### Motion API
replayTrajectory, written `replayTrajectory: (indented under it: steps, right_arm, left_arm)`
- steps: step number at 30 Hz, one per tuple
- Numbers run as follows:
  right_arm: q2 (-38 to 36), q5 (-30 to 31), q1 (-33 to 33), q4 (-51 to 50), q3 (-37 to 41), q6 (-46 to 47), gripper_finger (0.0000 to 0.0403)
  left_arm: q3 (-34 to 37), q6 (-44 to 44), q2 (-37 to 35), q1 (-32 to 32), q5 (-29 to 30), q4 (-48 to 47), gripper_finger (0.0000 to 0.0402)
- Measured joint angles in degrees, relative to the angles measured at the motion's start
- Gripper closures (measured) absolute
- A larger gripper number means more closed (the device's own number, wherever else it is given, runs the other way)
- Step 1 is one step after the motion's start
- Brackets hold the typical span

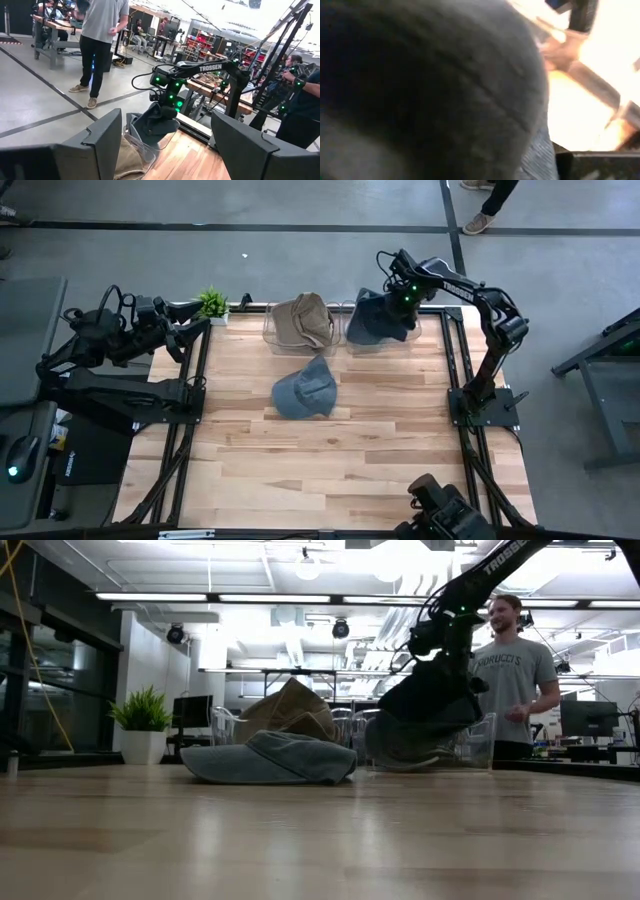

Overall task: Pick & Place hat
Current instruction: Put the black cap into the right transparent bin

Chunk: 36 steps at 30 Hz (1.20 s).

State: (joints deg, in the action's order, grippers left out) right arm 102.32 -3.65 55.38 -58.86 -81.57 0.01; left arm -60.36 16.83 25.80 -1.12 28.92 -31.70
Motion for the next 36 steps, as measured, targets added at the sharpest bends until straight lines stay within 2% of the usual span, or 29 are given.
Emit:
replayTrajectory:
  steps: [5, 8, 21, 24, 31, 36]
  right_arm:
    - [0.0, 3.7, -1.08, 1.89, 0.01, -1.41, 0.037]
    - [0.0, 4.23, -1.46, 2.23, 0.01, -2.62, 0.0356]
    - [-0.22, 4.62, -1.43, 2.23, 0.01, -3.02, 0.022]
    - [-1.27, 5.02, -1.43, 2.2, -0.01, -3.78, 0.0211]
    - [-5.26, 10.62, -1.38, 2.25, 0.0, -5.01, 0.0209]
    - [-7.3, 10.75, -1.63, 2.67, -0.01, -5.11, 0.0209]
  left_arm:
    - [0.0, -0.01, 0.0, 0.0, 0.02, -0.07, 0.0136]
    - [0.0, 0.01, 0.0, -0.01, 0.03, -0.28, 0.0136]
    - [0.0, 0.3, 0.0, 0.0, 0.03, -0.54, 0.0136]
    - [0.0, 1.33, -0.02, 0.0, 0.03, -1.6, 0.0136]
    - [0.0, 1.69, -0.02, 0.0, -0.11, -2.78, 0.0136]
    - [0.01, 1.69, -0.02, 0.01, -1.12, -2.78, 0.0136]
